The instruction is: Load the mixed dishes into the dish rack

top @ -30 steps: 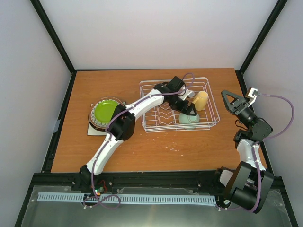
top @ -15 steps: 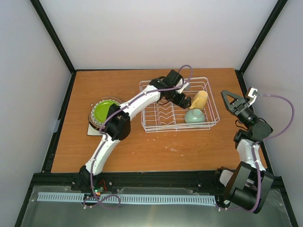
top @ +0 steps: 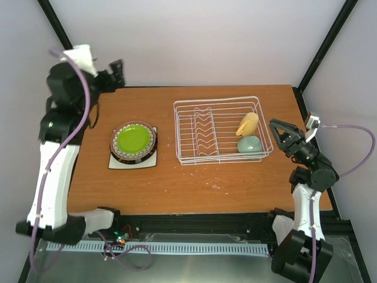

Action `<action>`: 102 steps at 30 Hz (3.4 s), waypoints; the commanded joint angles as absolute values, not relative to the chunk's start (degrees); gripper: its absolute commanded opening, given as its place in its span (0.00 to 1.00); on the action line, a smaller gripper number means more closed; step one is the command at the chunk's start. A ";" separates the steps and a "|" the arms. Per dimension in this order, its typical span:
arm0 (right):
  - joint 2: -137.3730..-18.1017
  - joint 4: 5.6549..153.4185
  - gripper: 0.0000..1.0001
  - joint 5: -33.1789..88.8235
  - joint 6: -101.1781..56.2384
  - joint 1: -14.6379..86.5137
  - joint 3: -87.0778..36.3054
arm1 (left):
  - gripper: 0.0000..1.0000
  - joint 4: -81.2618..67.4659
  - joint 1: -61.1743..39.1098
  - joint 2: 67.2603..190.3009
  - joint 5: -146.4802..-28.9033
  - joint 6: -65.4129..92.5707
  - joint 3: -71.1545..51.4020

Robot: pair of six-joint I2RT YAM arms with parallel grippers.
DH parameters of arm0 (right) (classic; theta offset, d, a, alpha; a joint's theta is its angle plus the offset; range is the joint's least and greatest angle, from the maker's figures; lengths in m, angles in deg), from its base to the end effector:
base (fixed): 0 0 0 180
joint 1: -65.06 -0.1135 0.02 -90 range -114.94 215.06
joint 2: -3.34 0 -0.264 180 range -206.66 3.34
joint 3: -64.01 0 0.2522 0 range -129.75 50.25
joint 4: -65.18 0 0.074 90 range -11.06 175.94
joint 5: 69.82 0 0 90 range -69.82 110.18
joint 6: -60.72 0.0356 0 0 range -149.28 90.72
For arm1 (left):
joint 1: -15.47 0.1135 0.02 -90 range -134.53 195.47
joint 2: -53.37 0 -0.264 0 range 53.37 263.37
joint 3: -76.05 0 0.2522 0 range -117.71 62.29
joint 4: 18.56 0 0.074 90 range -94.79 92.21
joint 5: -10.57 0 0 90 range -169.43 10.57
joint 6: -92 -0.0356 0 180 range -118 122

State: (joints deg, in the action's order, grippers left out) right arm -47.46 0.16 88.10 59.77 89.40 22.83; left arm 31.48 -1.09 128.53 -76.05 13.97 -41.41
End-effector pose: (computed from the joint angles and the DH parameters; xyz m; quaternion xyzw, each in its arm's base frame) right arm 0.1516 -0.0323 0.3479 -0.0867 0.5812 0.5641 0.5801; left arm 0.2378 -0.0685 0.5237 0.0108 0.7531 -0.1405 0.6427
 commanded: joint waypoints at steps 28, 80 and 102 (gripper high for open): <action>-33.13 119.69 0.43 62.78 -18.55 73.31 -9.47 | 0.45 35.41 27.10 136.67 -94.42 13.25 0.63; -33.92 116.27 0.43 68.20 -17.27 73.31 -9.88 | 0.01 27.67 27.42 147.92 -98.10 14.20 7.00; -33.45 76.43 0.51 86.50 14.42 73.19 4.44 | 0.01 21.83 27.35 125.73 -132.55 22.24 -4.10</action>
State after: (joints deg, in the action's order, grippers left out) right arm -33.37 95.85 79.58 -1.43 73.64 1.02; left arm 28.09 27.61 129.32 -115.13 17.94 -1.41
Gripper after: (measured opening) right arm 0.485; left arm 0.039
